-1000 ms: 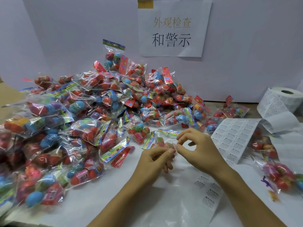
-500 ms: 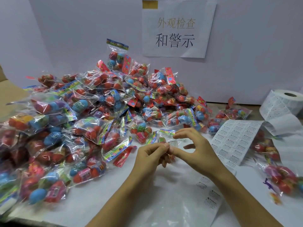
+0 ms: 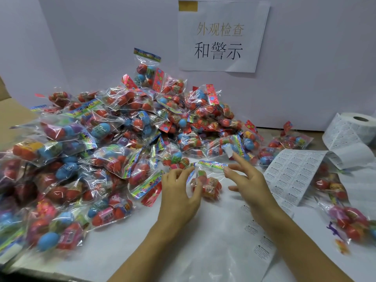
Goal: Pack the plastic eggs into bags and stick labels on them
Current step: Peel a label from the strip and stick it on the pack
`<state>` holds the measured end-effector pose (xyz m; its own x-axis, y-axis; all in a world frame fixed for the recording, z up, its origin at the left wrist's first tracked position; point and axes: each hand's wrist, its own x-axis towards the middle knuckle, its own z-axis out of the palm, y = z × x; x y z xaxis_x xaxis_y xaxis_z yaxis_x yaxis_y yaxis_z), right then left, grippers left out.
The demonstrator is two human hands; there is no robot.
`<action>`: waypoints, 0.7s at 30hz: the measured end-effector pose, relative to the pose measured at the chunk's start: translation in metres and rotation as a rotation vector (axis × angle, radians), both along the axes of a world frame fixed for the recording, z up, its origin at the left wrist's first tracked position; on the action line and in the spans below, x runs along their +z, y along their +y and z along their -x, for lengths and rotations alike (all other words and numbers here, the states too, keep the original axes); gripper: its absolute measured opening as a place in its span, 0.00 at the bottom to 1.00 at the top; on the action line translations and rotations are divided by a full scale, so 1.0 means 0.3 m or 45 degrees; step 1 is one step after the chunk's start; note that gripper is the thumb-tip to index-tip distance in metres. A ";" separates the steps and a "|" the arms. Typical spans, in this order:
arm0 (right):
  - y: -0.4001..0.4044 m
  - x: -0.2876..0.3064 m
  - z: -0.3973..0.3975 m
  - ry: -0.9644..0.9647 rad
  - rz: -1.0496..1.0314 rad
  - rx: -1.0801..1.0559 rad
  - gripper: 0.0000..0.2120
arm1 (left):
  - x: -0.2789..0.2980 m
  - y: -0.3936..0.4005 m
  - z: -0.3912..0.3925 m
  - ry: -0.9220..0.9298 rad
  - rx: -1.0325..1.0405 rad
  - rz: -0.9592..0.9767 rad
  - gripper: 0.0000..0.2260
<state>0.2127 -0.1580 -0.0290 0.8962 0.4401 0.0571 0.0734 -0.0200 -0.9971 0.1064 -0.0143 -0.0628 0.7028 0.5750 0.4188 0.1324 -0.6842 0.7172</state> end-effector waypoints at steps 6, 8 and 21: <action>0.012 -0.038 0.003 0.063 0.088 -0.071 0.48 | -0.015 0.000 0.006 0.043 -0.330 0.051 0.13; 0.012 -0.040 -0.001 0.106 -0.018 -0.144 0.49 | -0.009 -0.007 0.005 -0.024 -0.436 0.187 0.18; 0.031 -0.031 0.044 -0.130 -0.225 0.099 0.51 | 0.045 0.015 0.013 -0.218 -0.430 1.054 0.10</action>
